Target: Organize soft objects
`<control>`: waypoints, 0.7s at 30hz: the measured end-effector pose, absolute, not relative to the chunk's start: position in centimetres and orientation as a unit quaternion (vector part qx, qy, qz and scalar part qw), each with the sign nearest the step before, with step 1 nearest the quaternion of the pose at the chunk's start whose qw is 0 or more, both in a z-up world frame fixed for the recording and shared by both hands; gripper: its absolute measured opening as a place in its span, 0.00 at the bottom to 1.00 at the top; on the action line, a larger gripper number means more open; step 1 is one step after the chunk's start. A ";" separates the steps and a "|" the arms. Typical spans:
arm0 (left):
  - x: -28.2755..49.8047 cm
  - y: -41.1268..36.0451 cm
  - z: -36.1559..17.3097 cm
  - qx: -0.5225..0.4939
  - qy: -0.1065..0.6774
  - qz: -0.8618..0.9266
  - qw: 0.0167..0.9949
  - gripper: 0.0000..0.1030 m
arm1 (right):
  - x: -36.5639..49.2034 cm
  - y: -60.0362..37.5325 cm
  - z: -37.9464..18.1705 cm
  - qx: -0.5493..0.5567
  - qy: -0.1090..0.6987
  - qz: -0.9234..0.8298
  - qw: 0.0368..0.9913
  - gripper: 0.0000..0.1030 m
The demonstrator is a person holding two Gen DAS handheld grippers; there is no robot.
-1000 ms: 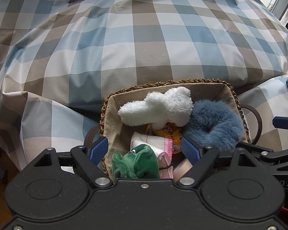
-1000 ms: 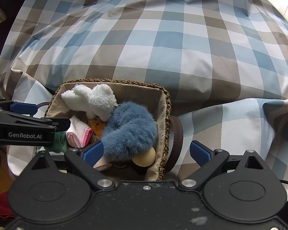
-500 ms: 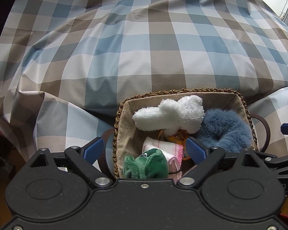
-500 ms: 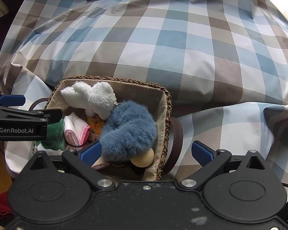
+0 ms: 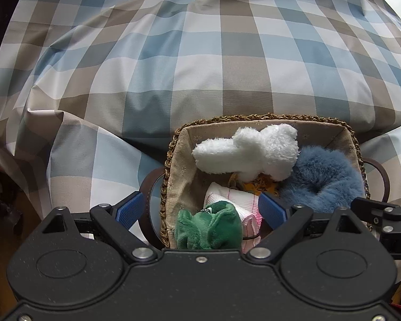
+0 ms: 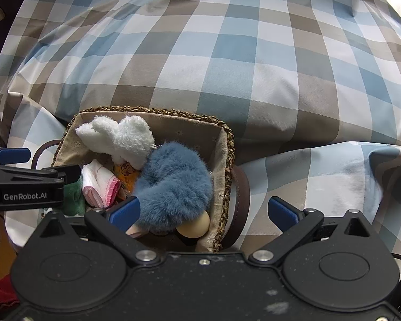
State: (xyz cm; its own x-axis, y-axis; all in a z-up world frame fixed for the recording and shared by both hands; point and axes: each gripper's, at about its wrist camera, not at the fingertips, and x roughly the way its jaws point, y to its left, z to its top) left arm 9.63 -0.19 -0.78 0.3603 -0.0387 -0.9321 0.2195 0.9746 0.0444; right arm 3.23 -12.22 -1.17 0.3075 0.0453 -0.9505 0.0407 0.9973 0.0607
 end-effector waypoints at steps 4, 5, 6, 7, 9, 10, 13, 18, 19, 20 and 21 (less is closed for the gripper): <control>9.8 -0.1 -0.9 0.074 0.564 -0.071 0.819 0.87 | 3.4 -12.3 -1.4 0.032 0.593 0.003 0.804 0.99; 9.8 0.0 -1.0 0.073 0.564 -0.069 0.819 0.87 | 3.4 -12.3 -1.5 0.031 0.594 0.003 0.804 0.99; 9.8 0.0 -1.0 0.073 0.564 -0.068 0.820 0.87 | 3.5 -12.3 -1.5 0.030 0.594 0.003 0.804 0.99; 9.7 0.0 -0.9 0.072 0.564 -0.066 0.820 0.87 | 3.5 -12.4 -1.5 0.028 0.595 0.003 0.803 0.99; 9.7 0.0 -0.9 0.071 0.564 -0.065 0.820 0.87 | 3.6 -12.4 -1.5 0.027 0.595 0.003 0.803 0.99; 9.7 -0.1 -0.9 0.071 0.564 -0.065 0.820 0.87 | 3.6 -12.4 -1.5 0.028 0.595 0.003 0.803 0.99; 9.7 -0.1 -0.9 0.072 0.565 -0.064 0.820 0.87 | 3.6 -12.5 -1.5 0.028 0.596 0.004 0.802 0.99; 9.7 -0.1 -1.1 0.074 0.568 -0.065 0.817 0.87 | 3.7 -12.3 -1.6 0.028 0.599 0.006 0.801 0.99; 9.7 -0.1 -1.1 0.074 0.568 -0.065 0.817 0.87 | 3.7 -12.3 -1.6 0.028 0.599 0.006 0.800 0.99; 9.7 -0.1 -1.1 0.073 0.569 -0.065 0.816 0.87 | 3.8 -12.3 -1.6 0.028 0.599 0.006 0.800 0.99; 9.7 -0.1 -1.2 0.073 0.570 -0.065 0.816 0.87 | 3.8 -12.3 -1.6 0.029 0.599 0.006 0.800 0.99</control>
State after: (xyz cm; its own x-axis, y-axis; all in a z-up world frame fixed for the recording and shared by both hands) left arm 9.72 -0.11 -1.18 0.3420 -0.0231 -0.9394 0.1895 0.9808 0.0448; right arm 3.75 -12.28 -1.62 0.2830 0.0432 -0.9582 0.0255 0.9983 0.0526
